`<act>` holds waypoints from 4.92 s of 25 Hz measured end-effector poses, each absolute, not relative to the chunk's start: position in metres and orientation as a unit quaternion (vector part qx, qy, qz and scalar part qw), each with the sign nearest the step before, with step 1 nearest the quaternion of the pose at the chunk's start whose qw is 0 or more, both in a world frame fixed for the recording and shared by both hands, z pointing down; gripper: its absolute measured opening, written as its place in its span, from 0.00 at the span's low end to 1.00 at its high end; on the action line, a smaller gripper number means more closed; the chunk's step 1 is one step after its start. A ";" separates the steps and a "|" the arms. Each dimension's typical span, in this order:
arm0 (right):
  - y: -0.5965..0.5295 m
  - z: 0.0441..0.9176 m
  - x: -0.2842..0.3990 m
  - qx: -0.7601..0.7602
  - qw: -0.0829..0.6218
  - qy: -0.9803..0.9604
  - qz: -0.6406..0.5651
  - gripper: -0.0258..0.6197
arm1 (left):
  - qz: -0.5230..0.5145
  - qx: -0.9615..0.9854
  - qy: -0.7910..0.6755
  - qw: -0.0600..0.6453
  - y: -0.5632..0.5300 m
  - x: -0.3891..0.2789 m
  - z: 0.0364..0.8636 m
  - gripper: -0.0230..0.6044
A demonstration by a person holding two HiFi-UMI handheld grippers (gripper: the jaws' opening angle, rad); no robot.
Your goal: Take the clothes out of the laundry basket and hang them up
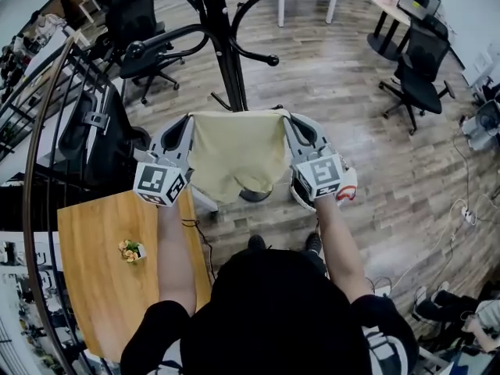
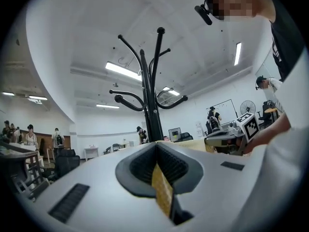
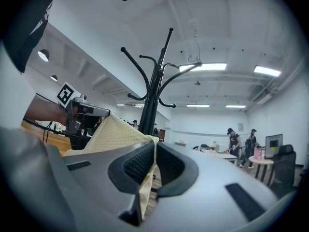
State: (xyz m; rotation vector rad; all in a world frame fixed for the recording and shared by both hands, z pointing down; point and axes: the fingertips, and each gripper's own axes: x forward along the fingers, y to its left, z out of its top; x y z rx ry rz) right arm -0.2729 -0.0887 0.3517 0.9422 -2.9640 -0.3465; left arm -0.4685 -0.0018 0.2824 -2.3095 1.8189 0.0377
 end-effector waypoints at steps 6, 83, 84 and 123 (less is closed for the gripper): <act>-0.100 0.344 -0.294 0.308 0.005 -0.946 -0.101 0.08 | 0.008 -0.775 0.622 0.106 -0.017 -0.490 0.280 0.07; -0.030 0.558 -0.173 0.314 0.173 -0.930 0.072 0.05 | -0.101 -0.721 0.677 -0.107 0.068 -0.437 0.505 0.11; -0.029 0.557 -0.161 0.318 0.173 -0.929 0.074 0.05 | -0.102 -0.725 0.673 -0.106 0.068 -0.426 0.503 0.10; -0.006 0.598 0.196 0.461 0.197 -0.857 0.123 0.05 | -0.118 -0.847 0.506 -0.111 -0.005 -0.063 0.533 0.08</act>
